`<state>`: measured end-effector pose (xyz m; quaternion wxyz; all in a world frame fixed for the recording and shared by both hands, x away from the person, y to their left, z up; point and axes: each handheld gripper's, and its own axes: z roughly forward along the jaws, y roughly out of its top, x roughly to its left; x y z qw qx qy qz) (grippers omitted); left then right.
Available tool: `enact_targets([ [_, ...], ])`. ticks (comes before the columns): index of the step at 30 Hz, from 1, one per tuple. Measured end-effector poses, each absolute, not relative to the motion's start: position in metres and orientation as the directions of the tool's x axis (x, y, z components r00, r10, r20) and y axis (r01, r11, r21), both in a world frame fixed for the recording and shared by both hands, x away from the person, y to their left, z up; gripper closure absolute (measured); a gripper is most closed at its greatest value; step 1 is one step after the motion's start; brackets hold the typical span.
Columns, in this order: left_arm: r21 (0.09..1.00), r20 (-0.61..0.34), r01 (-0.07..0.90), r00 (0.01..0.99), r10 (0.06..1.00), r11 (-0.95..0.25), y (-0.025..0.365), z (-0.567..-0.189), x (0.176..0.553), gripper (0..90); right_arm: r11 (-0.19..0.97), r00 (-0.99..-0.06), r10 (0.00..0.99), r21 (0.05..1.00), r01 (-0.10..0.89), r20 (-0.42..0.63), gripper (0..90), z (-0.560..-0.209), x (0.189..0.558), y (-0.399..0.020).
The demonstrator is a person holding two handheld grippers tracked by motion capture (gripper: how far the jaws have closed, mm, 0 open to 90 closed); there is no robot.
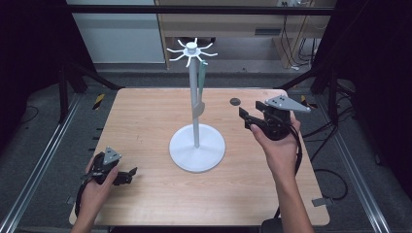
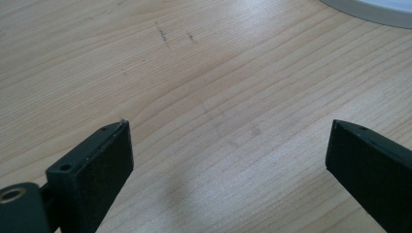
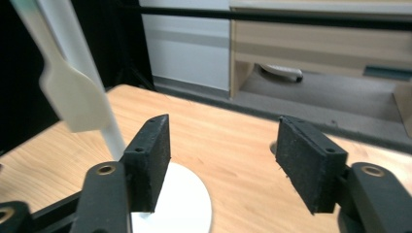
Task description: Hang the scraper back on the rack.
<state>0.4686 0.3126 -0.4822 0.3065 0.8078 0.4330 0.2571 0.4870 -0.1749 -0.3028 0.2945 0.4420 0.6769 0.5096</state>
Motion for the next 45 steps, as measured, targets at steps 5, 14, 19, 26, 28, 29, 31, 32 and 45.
enact_targets([
  [5, 0.719, 0.148, 0.543, 0.49, 0.859, -0.434, 0.314, -0.482, 0.469, 3.0, 0.071, -0.385, 0.92, 0.94, 0.335, 0.067, 30.4, -0.332, 0.487, -0.185],
  [14, 0.721, 0.145, 0.544, 0.488, 0.861, -0.43, 0.314, -0.482, 0.469, 3.0, 0.045, -0.306, 0.949, 0.923, 0.382, 0.08, 20.6, -0.377, 0.487, -0.201],
  [19, 0.72, 0.145, 0.543, 0.49, 0.859, -0.431, 0.314, -0.482, 0.469, 3.0, 0.031, -0.283, 0.955, 0.913, 0.407, 0.093, 17.1, -0.395, 0.488, -0.207],
  [26, 0.724, 0.143, 0.54, 0.489, 0.86, -0.428, 0.315, -0.482, 0.469, 3.0, 0.026, -0.241, 0.967, 0.9, 0.434, 0.088, 14.7, -0.412, 0.49, -0.214],
  [28, 0.725, 0.143, 0.539, 0.492, 0.859, -0.429, 0.314, -0.481, 0.469, 3.0, 0.024, -0.233, 0.968, 0.896, 0.443, 0.089, 14.2, -0.417, 0.491, -0.216],
  [29, 0.724, 0.143, 0.539, 0.493, 0.858, -0.431, 0.314, -0.481, 0.469, 3.0, 0.026, -0.23, 0.969, 0.892, 0.452, 0.088, 14.1, -0.421, 0.492, -0.216],
  [31, 0.725, 0.144, 0.536, 0.496, 0.856, -0.432, 0.313, -0.481, 0.469, 3.0, 0.031, -0.229, 0.969, 0.881, 0.473, 0.089, 13.2, -0.428, 0.492, -0.217],
  [32, 0.726, 0.143, 0.536, 0.497, 0.856, -0.432, 0.312, -0.481, 0.469, 3.0, 0.038, -0.231, 0.969, 0.876, 0.482, 0.085, 12.8, -0.431, 0.493, -0.217],
  [45, 0.732, 0.134, 0.526, 0.511, 0.849, -0.433, 0.308, -0.481, 0.472, 3.0, 0.074, -0.221, 0.972, 0.778, 0.624, 0.085, 10.5, -0.465, 0.495, -0.223],
])
